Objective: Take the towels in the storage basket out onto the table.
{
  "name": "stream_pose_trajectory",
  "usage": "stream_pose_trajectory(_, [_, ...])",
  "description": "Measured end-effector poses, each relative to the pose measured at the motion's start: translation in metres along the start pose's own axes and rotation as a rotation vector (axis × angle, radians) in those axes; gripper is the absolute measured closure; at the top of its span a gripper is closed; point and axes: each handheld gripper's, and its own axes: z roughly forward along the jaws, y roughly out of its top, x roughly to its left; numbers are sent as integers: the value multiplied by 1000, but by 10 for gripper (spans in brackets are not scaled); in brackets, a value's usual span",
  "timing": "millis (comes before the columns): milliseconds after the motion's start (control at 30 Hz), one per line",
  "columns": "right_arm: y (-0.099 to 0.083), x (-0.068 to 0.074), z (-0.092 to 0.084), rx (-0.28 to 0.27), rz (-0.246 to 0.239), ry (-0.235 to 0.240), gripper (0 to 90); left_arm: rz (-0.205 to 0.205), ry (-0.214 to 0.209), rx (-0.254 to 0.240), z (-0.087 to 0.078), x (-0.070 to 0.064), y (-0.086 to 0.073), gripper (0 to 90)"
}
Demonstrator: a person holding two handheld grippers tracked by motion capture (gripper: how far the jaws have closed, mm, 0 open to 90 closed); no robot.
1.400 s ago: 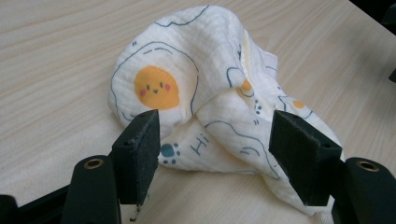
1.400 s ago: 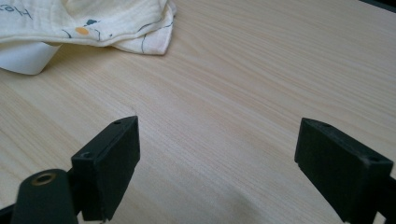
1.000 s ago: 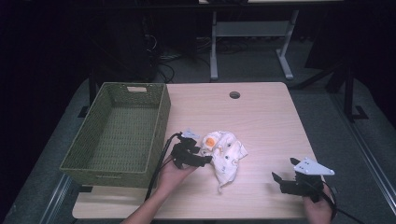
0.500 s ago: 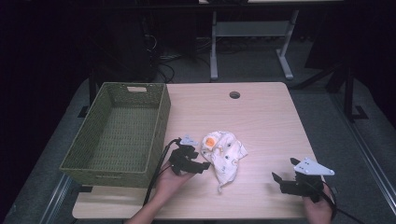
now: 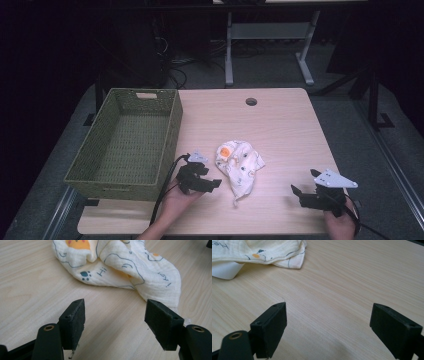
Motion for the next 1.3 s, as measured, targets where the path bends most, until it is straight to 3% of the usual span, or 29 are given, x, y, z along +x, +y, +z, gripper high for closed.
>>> stream_pose_trajectory(533, [0, 0, -1, -2, 2, -3, 137, 38, 21, 23, -10, -2, -16, 314])
stream_pose_trajectory(733, [0, -1, -2, -7, 1, -3, 137, 34, 15, 26, -12, -3, -24, 314])
stream_pose_trajectory(833, [-1, -1, -3, -7, 1, -4, 137, -3, -7, 6, -12, -1, -27, 314])
stream_pose_trajectory(1300, [0, -2, 3, 9, -5, 11, 137, 4, -3, -17, -9, -3, -23, 293])
